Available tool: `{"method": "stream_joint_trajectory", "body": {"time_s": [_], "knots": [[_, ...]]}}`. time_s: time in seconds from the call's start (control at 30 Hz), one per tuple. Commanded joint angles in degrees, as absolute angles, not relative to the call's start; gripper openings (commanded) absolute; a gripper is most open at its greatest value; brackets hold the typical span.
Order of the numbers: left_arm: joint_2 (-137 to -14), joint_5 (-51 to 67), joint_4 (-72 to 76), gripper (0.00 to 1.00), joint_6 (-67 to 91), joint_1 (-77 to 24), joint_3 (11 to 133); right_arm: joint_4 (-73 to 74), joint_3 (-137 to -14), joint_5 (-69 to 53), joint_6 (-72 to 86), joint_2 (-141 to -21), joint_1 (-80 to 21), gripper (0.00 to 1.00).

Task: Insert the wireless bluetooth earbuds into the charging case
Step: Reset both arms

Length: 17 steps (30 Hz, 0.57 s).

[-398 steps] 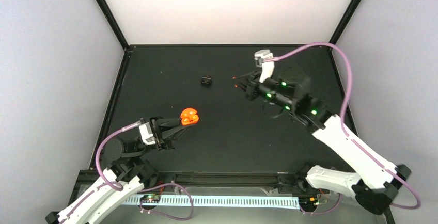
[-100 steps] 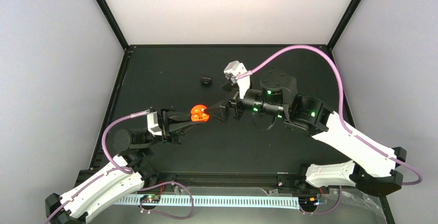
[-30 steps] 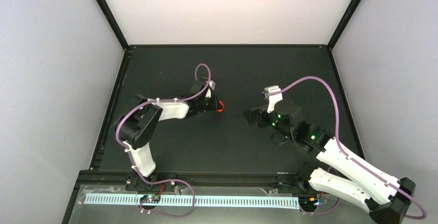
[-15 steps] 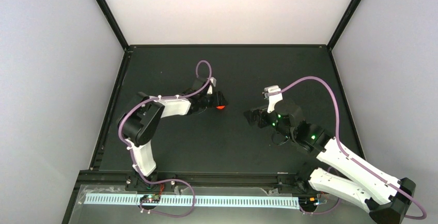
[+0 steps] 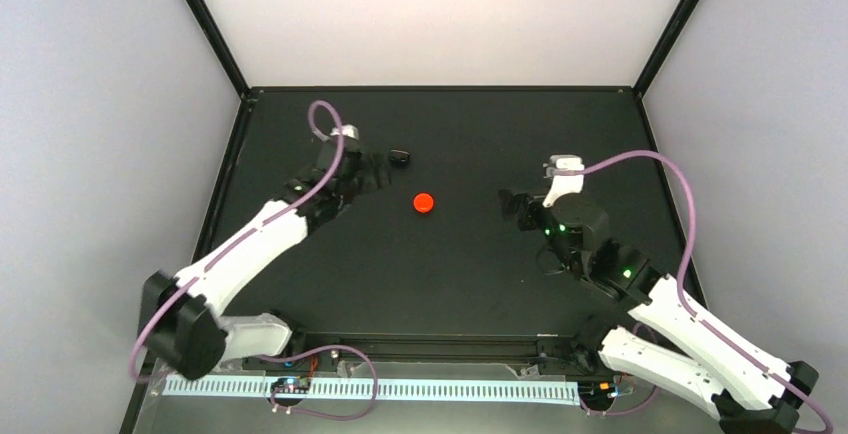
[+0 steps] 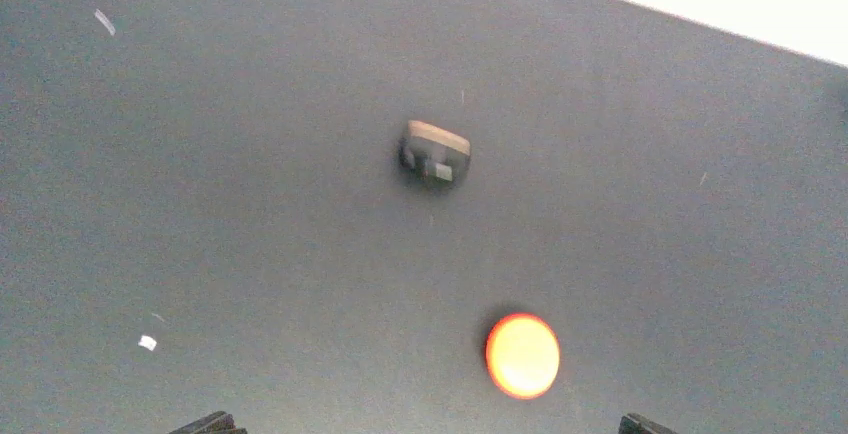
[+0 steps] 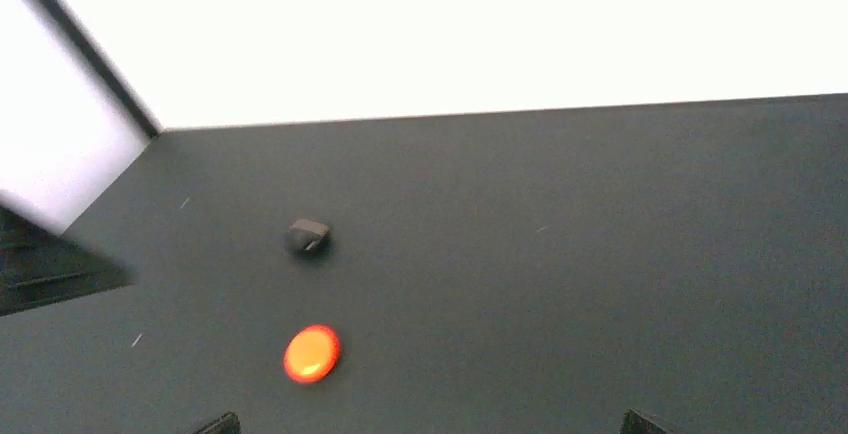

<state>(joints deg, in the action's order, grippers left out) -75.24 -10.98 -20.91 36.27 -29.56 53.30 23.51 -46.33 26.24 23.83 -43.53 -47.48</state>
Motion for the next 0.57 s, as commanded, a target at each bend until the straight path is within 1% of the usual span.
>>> {"method": "stream_joint_trajectory", "body": {"time_s": [0.0, 0.13, 0.23, 0.37, 0.53], "knots": [[-63.81, -26.33, -34.4, 0.99, 29.44, -29.16, 60.29, 20.94, -46.82, 47.35, 25.89, -38.79, -47.19, 1.0], [-52.19, -30.62, -26.84, 0.99, 21.24, -29.15, 55.19, 15.52, -44.35, 53.1, 20.21, -35.7, -47.12, 1.0], [-44.72, -30.82, -19.99, 0.99, 17.76, -29.18, 48.25, 16.91, -45.01, 52.55, 20.55, -36.54, -47.11, 1.0], [-41.86, -29.95, -19.09, 0.99, 18.76, -29.17, 45.8, 21.76, -46.79, 49.27, 24.25, -38.66, -47.03, 1.0], [-41.6, -28.06, -18.66, 0.99, 19.74, -29.27, 44.78, 23.01, -46.15, 47.47, 24.94, -39.61, -47.07, 1.0]]}}
